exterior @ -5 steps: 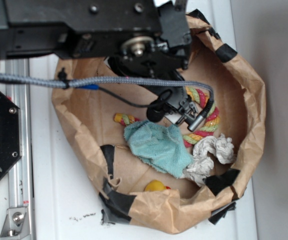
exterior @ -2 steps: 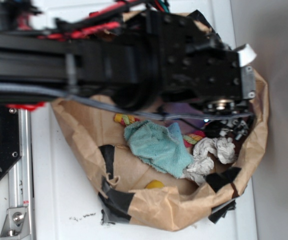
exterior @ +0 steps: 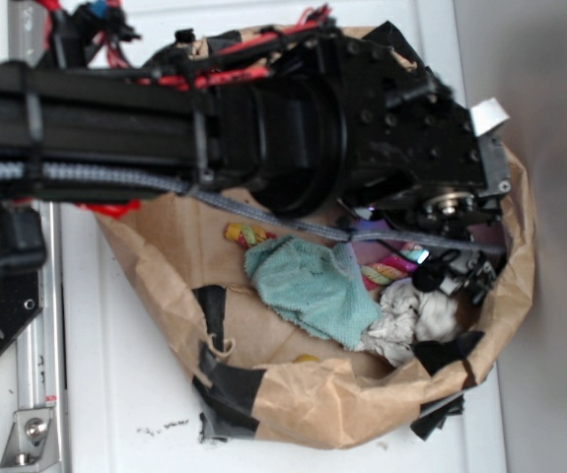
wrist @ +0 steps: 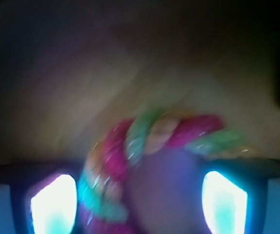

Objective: Grab the multicolored rope.

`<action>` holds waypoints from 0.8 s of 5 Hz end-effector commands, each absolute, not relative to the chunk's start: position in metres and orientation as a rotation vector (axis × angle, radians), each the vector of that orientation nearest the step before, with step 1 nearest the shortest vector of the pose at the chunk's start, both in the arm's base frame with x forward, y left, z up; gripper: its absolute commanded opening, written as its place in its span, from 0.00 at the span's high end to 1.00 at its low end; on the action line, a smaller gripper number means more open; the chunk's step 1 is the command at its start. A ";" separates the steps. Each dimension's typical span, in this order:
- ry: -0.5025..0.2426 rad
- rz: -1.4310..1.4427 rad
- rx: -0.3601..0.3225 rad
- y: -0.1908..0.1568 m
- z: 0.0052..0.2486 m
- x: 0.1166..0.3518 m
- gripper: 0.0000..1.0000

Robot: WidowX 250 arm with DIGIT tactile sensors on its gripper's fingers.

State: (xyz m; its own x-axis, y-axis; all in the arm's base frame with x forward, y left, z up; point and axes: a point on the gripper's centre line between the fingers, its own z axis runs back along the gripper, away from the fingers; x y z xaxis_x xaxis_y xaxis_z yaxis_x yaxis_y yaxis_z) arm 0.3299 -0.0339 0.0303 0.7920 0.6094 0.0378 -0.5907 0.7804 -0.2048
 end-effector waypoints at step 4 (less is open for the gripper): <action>-0.052 0.350 -0.038 -0.017 0.059 0.296 1.00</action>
State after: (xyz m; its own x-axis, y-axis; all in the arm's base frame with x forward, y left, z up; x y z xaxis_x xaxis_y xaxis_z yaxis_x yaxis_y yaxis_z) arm 0.2883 -0.0316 0.0358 0.9459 0.3233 -0.0281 -0.3239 0.9459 -0.0184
